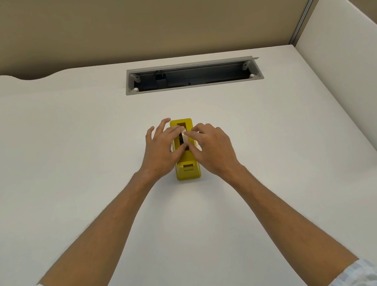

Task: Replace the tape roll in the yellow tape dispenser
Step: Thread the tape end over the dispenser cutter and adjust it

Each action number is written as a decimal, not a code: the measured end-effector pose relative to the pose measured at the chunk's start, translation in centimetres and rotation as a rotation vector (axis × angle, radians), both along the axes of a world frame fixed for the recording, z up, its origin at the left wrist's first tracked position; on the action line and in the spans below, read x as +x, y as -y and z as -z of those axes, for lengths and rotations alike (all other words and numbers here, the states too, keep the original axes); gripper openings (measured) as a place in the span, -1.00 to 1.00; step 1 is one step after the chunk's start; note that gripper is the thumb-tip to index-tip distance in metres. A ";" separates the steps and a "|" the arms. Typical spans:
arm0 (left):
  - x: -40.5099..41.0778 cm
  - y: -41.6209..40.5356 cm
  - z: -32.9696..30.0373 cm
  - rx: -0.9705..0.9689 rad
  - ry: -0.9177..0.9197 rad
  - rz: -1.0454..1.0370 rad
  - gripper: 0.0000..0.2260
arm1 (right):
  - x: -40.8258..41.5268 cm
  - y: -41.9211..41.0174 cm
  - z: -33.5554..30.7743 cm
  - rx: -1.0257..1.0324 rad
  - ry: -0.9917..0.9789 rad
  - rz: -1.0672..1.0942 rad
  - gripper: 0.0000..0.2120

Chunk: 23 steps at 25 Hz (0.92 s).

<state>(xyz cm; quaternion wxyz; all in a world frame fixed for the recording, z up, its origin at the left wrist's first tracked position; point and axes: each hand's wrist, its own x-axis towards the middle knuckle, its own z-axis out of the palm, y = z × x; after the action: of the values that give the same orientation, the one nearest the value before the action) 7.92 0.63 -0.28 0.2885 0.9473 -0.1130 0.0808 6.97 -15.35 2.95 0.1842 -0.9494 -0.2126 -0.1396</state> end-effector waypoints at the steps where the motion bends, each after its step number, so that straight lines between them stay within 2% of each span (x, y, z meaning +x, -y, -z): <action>1: 0.0 0.0 0.0 0.002 -0.001 -0.001 -0.60 | 0.1 0.0 -0.1 0.006 -0.004 0.006 -0.80; 16: 0.2 -0.3 0.0 0.073 0.003 0.027 -0.60 | 1.0 -0.4 0.1 -0.054 0.068 0.008 -0.90; 23: 0.0 -0.4 0.2 0.000 -0.044 0.049 -0.61 | 1.3 -0.6 0.2 -0.083 0.132 -0.043 -0.96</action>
<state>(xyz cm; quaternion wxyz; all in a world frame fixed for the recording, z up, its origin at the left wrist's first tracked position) 7.94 1.02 -0.45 0.2930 0.9457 -0.1301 0.0531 8.25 -14.76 2.74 0.1332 -0.9402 -0.2502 -0.1890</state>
